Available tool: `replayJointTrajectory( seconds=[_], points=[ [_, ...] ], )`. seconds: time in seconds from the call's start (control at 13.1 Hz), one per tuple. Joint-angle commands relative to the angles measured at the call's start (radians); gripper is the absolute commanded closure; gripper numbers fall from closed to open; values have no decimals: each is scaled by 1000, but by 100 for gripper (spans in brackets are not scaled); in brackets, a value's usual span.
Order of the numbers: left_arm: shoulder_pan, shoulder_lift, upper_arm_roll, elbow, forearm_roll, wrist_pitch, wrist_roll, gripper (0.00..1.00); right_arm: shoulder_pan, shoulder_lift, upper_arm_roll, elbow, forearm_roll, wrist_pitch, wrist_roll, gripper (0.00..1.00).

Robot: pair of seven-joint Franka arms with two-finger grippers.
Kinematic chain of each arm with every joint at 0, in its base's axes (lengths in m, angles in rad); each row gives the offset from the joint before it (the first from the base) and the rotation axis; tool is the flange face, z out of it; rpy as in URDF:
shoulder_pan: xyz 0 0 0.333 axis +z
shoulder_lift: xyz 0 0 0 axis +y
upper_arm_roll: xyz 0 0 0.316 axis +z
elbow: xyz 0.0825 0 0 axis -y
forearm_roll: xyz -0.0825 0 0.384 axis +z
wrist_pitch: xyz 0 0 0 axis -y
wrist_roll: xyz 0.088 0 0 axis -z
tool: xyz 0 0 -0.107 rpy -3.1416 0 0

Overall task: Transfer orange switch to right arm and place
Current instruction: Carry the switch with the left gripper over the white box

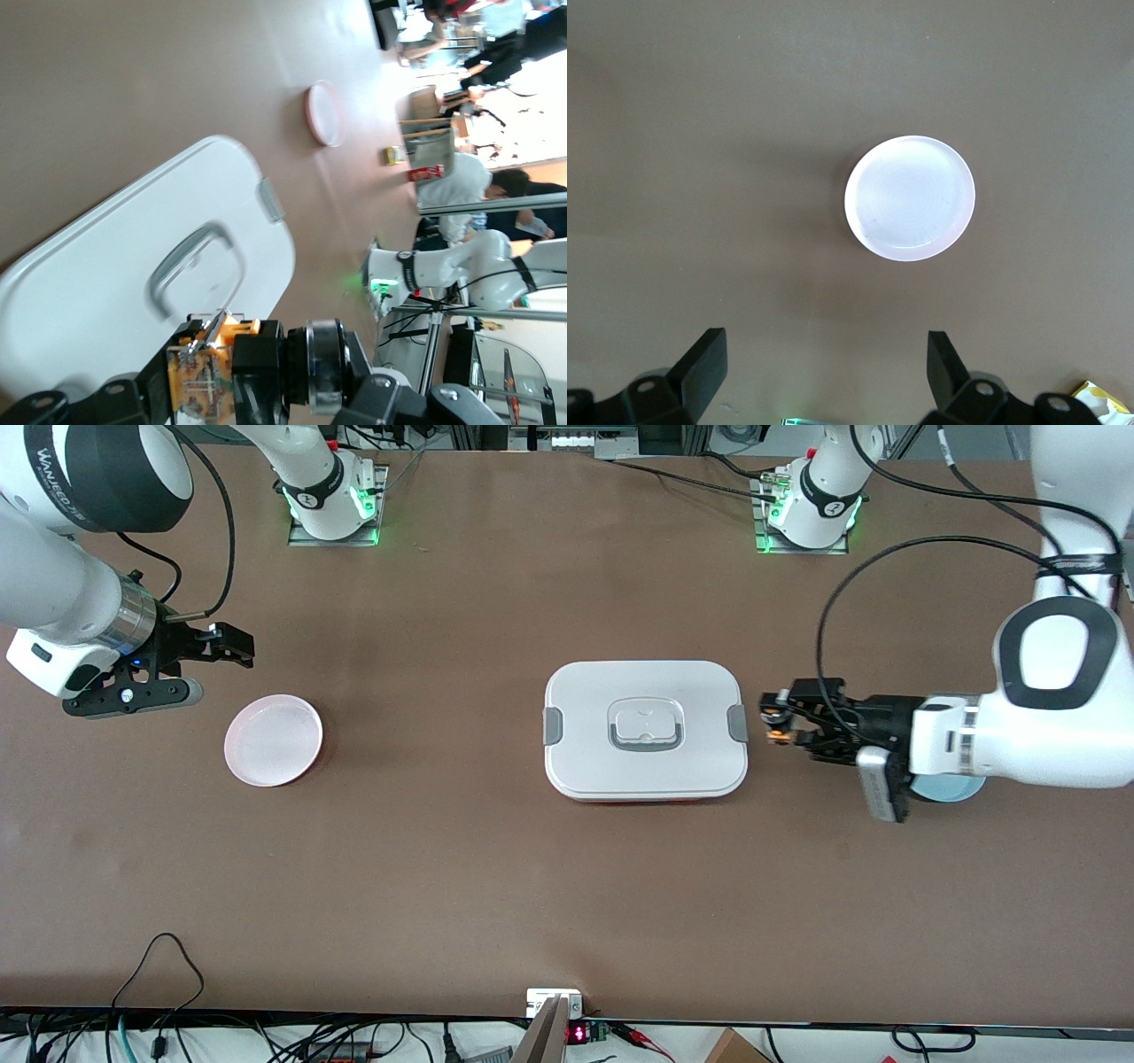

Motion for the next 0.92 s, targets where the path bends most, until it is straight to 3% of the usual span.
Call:
replayJointTrajectory(
  seconds=[0.0,0.38,0.69,0.84],
  points=[
    [-105,31,-1,9,-135,123,170,99,4,1,-2,15,13,-8,-2,0],
    [-327,76,0,11,-330,432,427,99,3,6,-1,15,24,-7,-2,0],
    [-447,72,0,12,-398,606,438,100,-3,-6,-11,17,252,-66,-10,0],
    [-467,74,0,9,-396,649,438,100,-31,-8,-17,17,408,-116,-16,0]
  ],
)
